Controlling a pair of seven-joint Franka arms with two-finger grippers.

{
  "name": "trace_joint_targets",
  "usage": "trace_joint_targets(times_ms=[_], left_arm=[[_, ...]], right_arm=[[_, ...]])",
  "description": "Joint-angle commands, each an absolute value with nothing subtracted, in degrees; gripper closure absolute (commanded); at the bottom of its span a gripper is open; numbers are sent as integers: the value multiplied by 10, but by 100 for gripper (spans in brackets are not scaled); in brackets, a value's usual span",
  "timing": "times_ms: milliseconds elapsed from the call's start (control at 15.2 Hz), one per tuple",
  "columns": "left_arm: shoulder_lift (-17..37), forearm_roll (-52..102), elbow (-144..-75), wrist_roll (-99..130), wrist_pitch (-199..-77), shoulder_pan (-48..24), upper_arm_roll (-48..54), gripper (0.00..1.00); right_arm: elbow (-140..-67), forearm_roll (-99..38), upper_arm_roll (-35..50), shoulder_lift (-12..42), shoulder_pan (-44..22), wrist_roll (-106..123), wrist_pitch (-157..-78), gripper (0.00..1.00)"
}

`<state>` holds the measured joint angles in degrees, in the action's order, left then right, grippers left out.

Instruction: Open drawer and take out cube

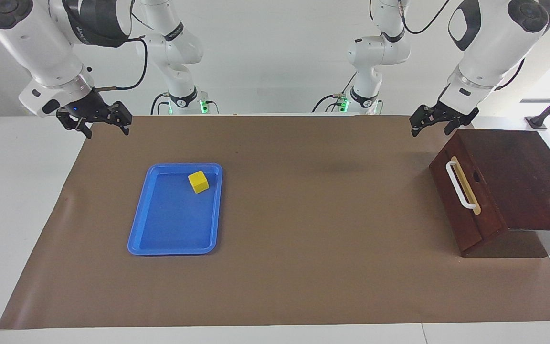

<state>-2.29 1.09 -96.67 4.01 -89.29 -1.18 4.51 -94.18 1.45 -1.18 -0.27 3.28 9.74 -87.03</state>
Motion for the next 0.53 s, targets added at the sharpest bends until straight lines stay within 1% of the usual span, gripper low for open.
trace_joint_targets(times_ms=[0,462], left_arm=[[-34,1,-980,40,-903,-12,43,0],[-35,1,-980,40,-897,-13,43,0]], right_arm=[[-934,14,-2,-6,43,86,-859,0],[-935,17,0,-16,39,86,-852,0]])
